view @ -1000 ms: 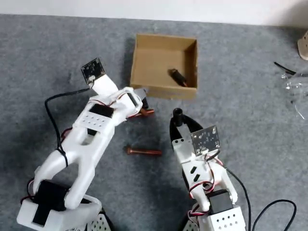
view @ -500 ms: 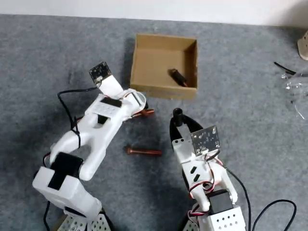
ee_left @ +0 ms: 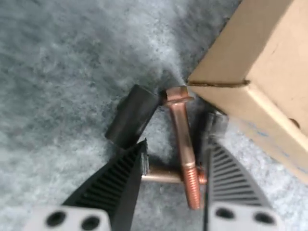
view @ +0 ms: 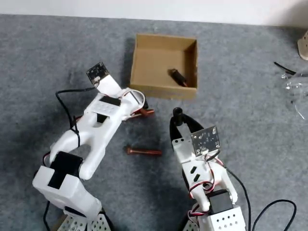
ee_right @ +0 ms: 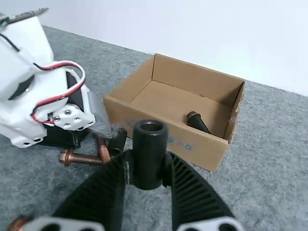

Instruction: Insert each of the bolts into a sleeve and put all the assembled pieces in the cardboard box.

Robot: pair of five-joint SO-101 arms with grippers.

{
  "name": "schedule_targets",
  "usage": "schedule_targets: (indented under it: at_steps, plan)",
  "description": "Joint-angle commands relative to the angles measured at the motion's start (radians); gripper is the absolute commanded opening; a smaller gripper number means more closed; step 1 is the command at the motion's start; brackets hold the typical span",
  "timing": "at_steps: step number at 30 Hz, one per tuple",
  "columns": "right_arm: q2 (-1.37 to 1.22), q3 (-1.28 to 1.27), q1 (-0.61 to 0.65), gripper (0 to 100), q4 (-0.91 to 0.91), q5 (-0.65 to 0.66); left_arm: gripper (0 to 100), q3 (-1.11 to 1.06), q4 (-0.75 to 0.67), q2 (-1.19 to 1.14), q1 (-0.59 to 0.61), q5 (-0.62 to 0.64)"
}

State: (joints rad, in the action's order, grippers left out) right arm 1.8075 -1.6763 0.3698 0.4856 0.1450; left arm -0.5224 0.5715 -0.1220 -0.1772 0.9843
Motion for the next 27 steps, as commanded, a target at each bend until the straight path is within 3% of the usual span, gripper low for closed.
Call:
schedule_targets:
  at_steps: [1,27]
  plan:
    - [0.013,-0.127,-0.007,0.9,-0.044,0.011,15,0.035,0.008,0.001,0.013,0.008]
    - [0.016,-0.127,-0.007,0.9,-0.044,0.011,14,0.074,0.008,-0.127,-0.004,0.005]
